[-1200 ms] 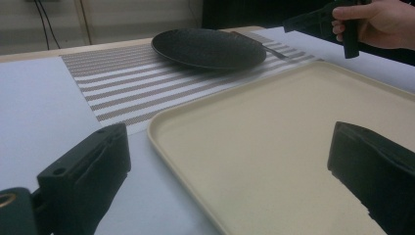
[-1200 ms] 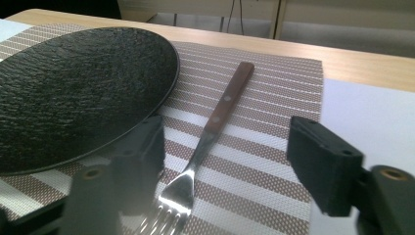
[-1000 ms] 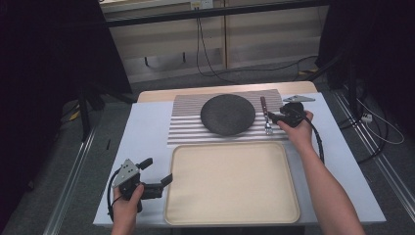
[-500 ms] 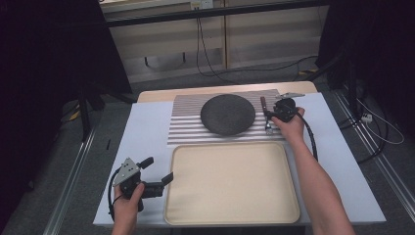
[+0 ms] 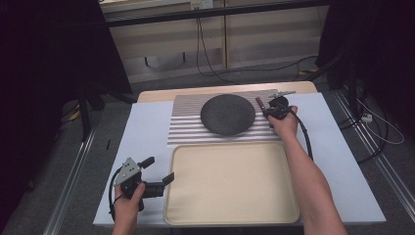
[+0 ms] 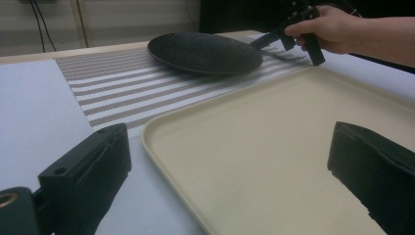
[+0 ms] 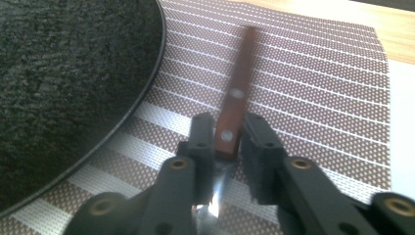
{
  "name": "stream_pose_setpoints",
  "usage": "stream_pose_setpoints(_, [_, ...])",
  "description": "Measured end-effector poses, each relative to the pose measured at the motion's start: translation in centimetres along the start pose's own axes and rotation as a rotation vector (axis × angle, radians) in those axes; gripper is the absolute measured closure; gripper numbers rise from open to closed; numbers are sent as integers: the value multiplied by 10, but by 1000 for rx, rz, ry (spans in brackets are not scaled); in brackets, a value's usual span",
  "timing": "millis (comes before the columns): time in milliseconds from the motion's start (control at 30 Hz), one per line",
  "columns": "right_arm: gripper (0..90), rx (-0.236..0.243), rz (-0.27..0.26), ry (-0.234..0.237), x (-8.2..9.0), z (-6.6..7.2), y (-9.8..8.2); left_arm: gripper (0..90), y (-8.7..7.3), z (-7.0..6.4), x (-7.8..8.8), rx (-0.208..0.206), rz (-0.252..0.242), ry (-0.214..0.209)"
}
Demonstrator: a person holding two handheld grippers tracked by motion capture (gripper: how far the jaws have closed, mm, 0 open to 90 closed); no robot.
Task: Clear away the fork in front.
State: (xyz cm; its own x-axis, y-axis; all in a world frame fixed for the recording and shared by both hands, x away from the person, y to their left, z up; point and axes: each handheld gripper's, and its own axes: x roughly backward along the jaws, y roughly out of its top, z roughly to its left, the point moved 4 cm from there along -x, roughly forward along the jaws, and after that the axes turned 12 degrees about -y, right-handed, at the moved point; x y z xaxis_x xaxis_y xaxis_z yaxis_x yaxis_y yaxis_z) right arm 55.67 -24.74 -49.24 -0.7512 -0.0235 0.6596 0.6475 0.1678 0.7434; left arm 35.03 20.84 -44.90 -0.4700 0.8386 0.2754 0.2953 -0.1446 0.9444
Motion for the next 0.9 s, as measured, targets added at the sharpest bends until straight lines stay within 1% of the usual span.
stream_pose_setpoints(33, [783, -3, 14, 10, 3, -3, -1, 26, 0, 0, 0, 0, 0, -1])
stream_pose_setpoints(167, [784, 2, 33, 18, 9, -8, -6, 26, 0, 0, 0, -4, 6, 2])
stream_pose_setpoints(200, [784, 5, 48, 14, 14, -12, -10, 26, 0, -1, 0, -5, 6, 0])
stream_pose_setpoints(267, [784, 7, 49, 15, 17, -14, -12, 26, 0, -1, 1, -5, 5, 2])
stream_pose_setpoints(300, [784, -3, 50, 21, 20, -16, -15, 26, 0, -1, 1, -5, 4, 1])
stream_pose_setpoints(333, [784, -3, 44, 22, 26, -21, -21, 26, 0, -1, 1, -5, 4, 0])
stream_pose_setpoints(367, [784, -8, 54, 21, 29, -22, -23, 26, 0, -1, 1, -5, 2, 1])
stream_pose_setpoints(400, [784, -8, 54, 21, 29, -22, -23, 26, 0, -1, 1, -4, 3, 0])
stream_pose_setpoints(467, [784, -2, 57, 19, 35, -26, -29, 26, 0, 0, 1, -6, 3, 2])
stream_pose_setpoints(500, [784, -3, 65, 16, 39, -26, -32, 27, 0, 1, 1, -7, 3, 1])
stream_pose_setpoints(533, [784, 5, 59, 14, 42, -27, -35, 26, 0, 1, 1, -9, 3, -1])
stream_pose_setpoints(633, [784, -2, 64, 8, 55, -27, -45, 27, 0, 3, 1, -14, 9, 2])
stream_pose_setpoints(667, [784, -2, 61, 8, 63, -29, -53, 27, 0, 2, 0, -13, 7, 3])
stream_pose_setpoints(700, [784, -2, 61, 8, 63, -29, -53, 27, 0, 2, 0, -11, 4, 2])
stream_pose_setpoints(733, [784, 2, 60, 11, 66, -30, -56, 27, 0, 2, 0, -13, 6, 2])
stream_pose_setpoints(767, [783, 17, 57, 11, 75, -33, -63, 27, 0, 1, -1, -17, 7, -3])
stream_pose_setpoints(800, [783, 17, 57, 11, 75, -33, -63, 27, 1, 0, -1, -17, 8, 0])
stream_pose_setpoints(867, [783, 10, 63, 10, 85, -35, -71, 27, 2, 0, 0, -26, 10, -1])
stream_pose_setpoints(900, [783, 10, 63, 10, 85, -35, -71, 27, 2, -1, 0, -23, 6, 1])
